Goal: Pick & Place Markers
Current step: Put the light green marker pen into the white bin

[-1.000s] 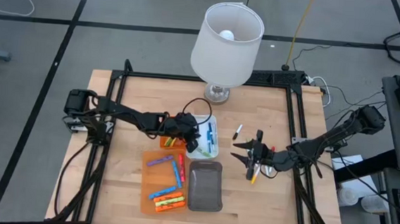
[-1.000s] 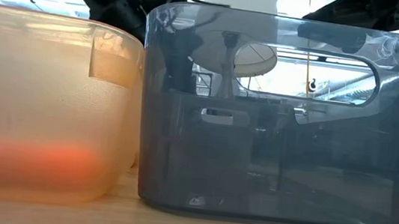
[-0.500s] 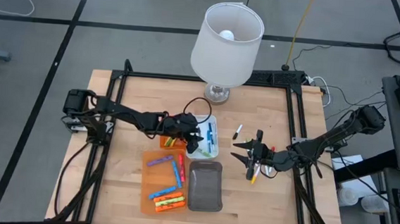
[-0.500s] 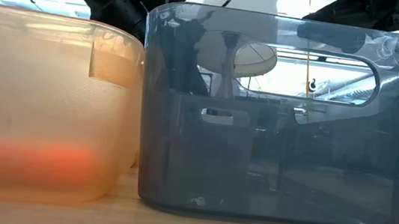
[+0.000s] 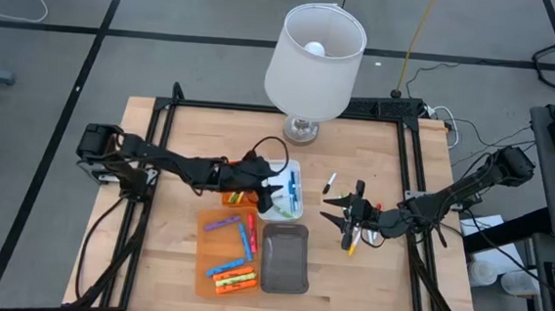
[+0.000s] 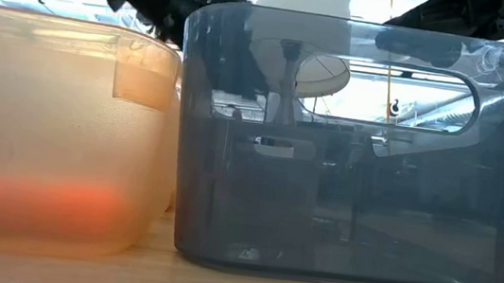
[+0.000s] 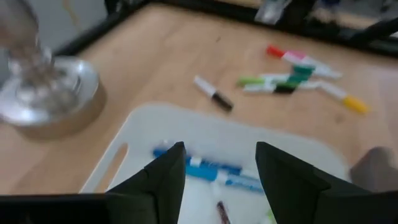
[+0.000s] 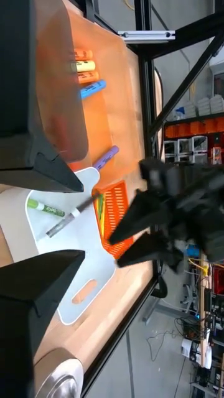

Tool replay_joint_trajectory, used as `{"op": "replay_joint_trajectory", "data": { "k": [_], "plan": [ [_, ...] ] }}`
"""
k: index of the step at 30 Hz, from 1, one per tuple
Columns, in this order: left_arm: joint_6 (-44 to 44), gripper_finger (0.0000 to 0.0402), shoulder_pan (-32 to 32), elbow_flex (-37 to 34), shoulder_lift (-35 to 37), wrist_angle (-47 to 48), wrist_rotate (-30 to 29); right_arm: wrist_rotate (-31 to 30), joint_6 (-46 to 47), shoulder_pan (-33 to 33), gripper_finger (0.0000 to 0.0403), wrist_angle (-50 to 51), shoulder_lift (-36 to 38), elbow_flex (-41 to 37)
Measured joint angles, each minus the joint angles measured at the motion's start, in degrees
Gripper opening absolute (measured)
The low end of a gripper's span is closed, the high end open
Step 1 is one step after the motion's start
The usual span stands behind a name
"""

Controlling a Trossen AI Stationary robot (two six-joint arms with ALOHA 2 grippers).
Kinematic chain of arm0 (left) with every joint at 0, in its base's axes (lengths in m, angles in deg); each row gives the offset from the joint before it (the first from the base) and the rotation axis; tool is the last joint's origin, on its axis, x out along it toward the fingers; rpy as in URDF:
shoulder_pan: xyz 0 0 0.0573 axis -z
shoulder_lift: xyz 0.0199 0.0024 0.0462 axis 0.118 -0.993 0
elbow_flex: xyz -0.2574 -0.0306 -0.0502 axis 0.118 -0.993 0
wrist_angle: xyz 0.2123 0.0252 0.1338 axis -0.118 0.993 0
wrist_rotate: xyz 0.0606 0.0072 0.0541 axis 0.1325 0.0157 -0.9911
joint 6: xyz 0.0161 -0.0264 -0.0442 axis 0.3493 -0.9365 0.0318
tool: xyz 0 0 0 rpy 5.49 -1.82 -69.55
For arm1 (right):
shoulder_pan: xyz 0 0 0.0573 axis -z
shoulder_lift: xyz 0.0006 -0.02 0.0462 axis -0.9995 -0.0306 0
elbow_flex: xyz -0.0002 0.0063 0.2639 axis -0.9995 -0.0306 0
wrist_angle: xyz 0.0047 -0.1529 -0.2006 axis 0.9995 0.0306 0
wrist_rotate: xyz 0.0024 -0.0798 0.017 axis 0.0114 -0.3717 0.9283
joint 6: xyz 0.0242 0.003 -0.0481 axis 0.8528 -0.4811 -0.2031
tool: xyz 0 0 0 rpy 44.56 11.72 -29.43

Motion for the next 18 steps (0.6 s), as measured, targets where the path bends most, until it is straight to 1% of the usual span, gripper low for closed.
{"op": "replay_joint_trajectory", "data": {
  "k": [6, 11, 13, 18],
  "plan": [
    [3.58, 0.0200, 2.91, 0.00, 4.65, -1.86, -0.42, 0.04, 0.00, 0.00, 0.0147, 0.66, 0.01, 0.00],
    [7.15, 0.0200, 6.46, 0.00, 7.06, -4.45, -0.50, 0.02, 0.86, 0.00, 0.0150, 2.44, 0.02, 0.00],
    [9.01, 0.0200, 7.87, 0.02, 7.24, -7.18, -0.47, 0.02, 4.43, 0.00, 0.0150, 5.75, 0.04, 0.02],
    [13.03, 0.0200, 10.44, 0.02, 7.85, -9.75, -0.36, 0.07, 14.13, 1.60, 0.0142, 18.54, -0.47, 0.02]
  ]
}}
